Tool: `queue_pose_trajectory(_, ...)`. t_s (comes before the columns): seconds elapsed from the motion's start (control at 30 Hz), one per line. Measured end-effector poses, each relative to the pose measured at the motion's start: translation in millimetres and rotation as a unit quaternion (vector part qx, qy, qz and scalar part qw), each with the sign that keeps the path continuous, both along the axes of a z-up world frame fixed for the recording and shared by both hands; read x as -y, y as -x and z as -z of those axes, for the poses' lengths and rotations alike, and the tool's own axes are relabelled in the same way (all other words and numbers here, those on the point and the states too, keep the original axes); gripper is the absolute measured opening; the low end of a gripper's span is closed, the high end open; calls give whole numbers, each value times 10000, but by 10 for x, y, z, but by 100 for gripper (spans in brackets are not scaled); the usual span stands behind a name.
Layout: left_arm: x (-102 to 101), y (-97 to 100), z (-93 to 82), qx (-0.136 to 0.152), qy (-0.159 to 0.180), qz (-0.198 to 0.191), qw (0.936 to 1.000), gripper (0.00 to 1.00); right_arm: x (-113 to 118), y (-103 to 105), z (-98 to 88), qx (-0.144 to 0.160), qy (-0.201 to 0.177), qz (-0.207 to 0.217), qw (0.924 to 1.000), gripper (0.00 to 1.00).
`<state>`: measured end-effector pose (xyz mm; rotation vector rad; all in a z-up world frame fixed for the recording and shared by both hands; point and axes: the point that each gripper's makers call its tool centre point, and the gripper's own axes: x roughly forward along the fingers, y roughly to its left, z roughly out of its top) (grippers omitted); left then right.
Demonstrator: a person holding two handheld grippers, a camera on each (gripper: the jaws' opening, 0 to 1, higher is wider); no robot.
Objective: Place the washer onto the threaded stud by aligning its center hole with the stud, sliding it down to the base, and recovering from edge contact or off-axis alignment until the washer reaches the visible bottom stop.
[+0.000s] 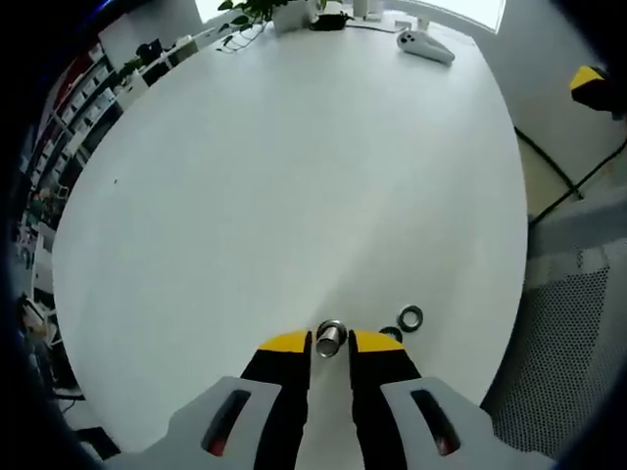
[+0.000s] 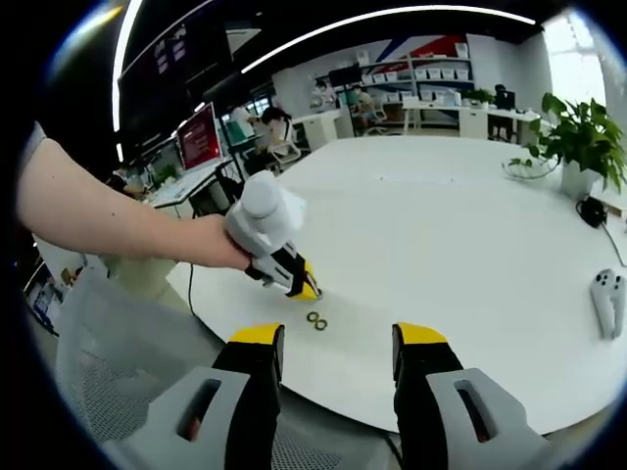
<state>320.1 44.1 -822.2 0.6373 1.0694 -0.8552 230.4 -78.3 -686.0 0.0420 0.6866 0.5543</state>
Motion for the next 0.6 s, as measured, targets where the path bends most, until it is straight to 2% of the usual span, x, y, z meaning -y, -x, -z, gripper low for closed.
queue_pose_trajectory(0.13, -24, -13, -65, 133, 15, -59, 9999, 13, 0, 0, 1, 1, 0, -3, 10000, 47)
queue_pose_trajectory(0.23, -42, -3, -98, 157, 181, -316, 9992, 14, 6, -2, 3, 3, 5, 2, 10000, 47)
queue_pose_trajectory(0.3, -62, 7, -110, 203, 224, -307, 9991, 14, 15, -5, 1, 11, 22, 21, 10000, 47)
queue_pose_trajectory(0.43, -63, 50, -129, 174, 239, -242, 9993, 13, 15, -4, -5, 19, 32, 17, 10000, 47)
queue_pose_trajectory(0.53, -75, 107, -117, 86, 406, -430, 9982, 13, 26, -6, 3, 24, 80, 22, 10000, 46)
queue_pose_trajectory(0.6, -80, 170, -74, 55, 389, -432, 9983, 13, 28, -4, 0, 23, 84, 39, 10000, 46)
